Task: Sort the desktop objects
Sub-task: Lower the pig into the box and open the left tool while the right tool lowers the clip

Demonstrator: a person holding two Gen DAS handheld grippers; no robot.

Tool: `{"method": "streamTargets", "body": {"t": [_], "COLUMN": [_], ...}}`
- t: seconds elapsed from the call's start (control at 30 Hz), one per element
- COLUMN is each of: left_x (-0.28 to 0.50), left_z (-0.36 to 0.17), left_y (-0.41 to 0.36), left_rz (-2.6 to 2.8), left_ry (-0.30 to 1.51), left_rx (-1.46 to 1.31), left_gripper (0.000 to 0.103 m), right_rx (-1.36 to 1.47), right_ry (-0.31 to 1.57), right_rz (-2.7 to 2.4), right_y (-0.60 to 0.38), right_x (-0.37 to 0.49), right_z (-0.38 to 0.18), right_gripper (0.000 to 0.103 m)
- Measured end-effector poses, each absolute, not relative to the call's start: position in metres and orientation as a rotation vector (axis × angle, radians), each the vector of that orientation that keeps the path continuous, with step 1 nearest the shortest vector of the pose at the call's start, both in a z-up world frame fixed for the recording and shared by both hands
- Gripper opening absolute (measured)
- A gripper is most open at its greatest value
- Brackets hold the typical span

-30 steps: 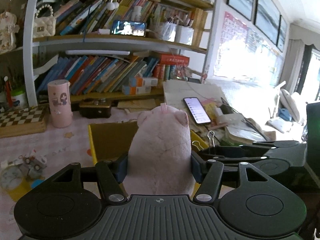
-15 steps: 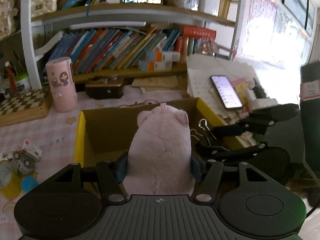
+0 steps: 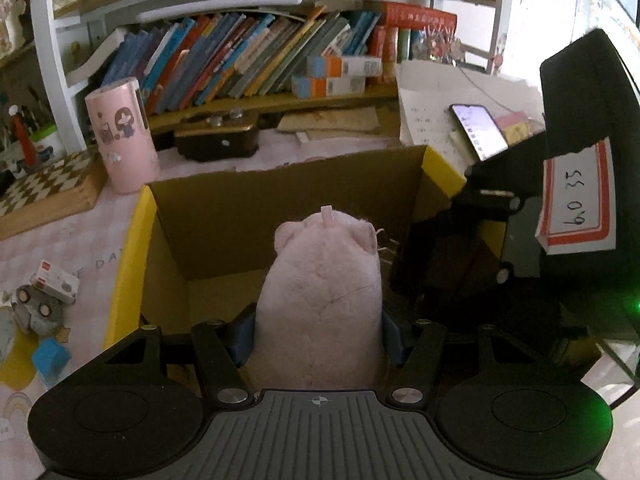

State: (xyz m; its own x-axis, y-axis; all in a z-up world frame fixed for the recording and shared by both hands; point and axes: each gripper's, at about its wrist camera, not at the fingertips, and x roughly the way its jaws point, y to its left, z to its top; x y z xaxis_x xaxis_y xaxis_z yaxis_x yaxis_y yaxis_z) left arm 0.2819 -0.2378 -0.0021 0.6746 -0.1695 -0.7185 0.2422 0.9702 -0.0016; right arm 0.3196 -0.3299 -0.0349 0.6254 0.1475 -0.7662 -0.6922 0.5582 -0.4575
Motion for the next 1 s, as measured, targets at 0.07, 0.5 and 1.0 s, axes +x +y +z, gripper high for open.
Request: {"method": "streamTargets", "body": {"t": [0.07, 0.5, 1.0], "left_x": [0.285, 0.278, 0.238], "left_z": [-0.004, 0.000, 0.046], "left_y": [-0.238, -0.233, -0.198], "left_rz": [-0.227, -0.174, -0.117], "left_ry": [0.806, 0.768, 0.591], "left_rx": [0.101, 0.106, 0.031], "left_gripper": [0.061, 0.070, 0.084], "right_rx": [-0.870, -0.937, -0.642], "right_ry": [0.741, 0.735, 0.743], "right_rz": [0.567, 0.610, 0.530], "right_y": [-0.329, -0.323, -0.350], "right_x": [0.322, 0.327, 0.311], "right_z": [-0.037, -0.039, 0.003], "right_gripper": [0.037, 0.048, 0.063]}}
